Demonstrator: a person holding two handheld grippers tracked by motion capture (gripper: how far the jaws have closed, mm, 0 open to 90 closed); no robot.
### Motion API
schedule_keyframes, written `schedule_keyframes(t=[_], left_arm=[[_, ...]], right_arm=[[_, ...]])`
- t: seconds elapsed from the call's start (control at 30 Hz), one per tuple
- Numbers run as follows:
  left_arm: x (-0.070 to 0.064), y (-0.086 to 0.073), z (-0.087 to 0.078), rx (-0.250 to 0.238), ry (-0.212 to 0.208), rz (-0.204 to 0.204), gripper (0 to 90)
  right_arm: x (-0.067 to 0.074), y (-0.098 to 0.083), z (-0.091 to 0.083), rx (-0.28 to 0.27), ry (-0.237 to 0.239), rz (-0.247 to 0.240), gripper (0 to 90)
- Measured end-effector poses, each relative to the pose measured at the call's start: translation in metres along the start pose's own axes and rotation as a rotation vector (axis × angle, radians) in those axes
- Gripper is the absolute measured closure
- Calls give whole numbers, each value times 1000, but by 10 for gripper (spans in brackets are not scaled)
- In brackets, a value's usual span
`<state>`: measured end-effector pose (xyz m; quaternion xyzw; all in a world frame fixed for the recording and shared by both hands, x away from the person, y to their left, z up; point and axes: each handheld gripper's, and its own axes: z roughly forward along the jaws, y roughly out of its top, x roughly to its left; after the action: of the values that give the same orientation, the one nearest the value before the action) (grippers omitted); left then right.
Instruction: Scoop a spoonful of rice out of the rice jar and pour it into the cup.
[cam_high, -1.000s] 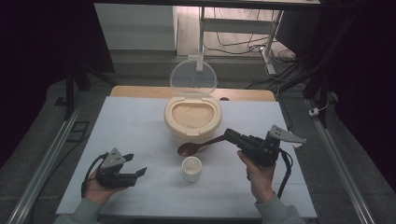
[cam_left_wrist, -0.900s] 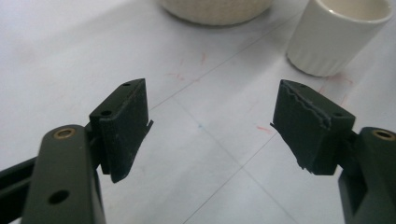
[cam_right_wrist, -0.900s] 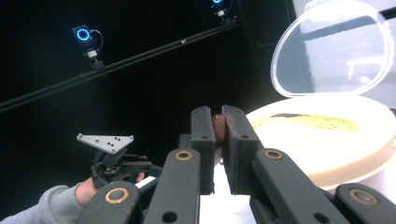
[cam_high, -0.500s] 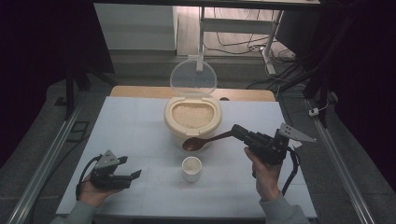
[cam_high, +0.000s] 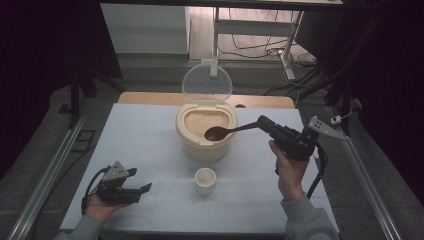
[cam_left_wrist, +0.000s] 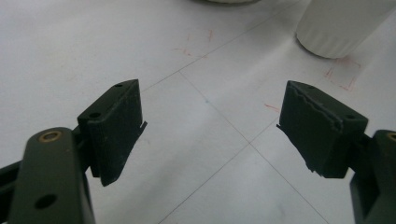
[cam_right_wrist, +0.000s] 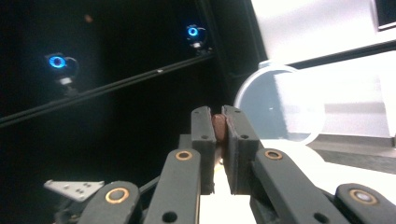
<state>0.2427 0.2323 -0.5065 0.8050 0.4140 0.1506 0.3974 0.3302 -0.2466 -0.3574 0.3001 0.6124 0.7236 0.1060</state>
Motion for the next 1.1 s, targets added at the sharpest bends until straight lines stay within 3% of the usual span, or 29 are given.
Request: schedule_keyframes(t=[0.07,0.2,0.37,0.47,0.67,0.93,1.1], left_arm=[[0,0,1,0,-1,1,212],[-1,1,1,1,-1,7,211],[-2,1,3,11,-4,16,210],[-2,1,4,16,-5,19,210],[-2,1,5,20,-6,19,209],[-2,0,6,24,-4,21,209],[-1,0,6,23,-3,16,207]], right_arm=[[-4,5,11,23,-50,-38,837],[-9,8,22,43,-81,-58,837],[-17,12,43,87,-154,-111,837],[-19,12,48,100,-170,-125,838],[-21,13,58,138,-236,-201,837],[-18,10,71,187,-290,-315,837],[-18,5,79,232,-286,-311,837]])
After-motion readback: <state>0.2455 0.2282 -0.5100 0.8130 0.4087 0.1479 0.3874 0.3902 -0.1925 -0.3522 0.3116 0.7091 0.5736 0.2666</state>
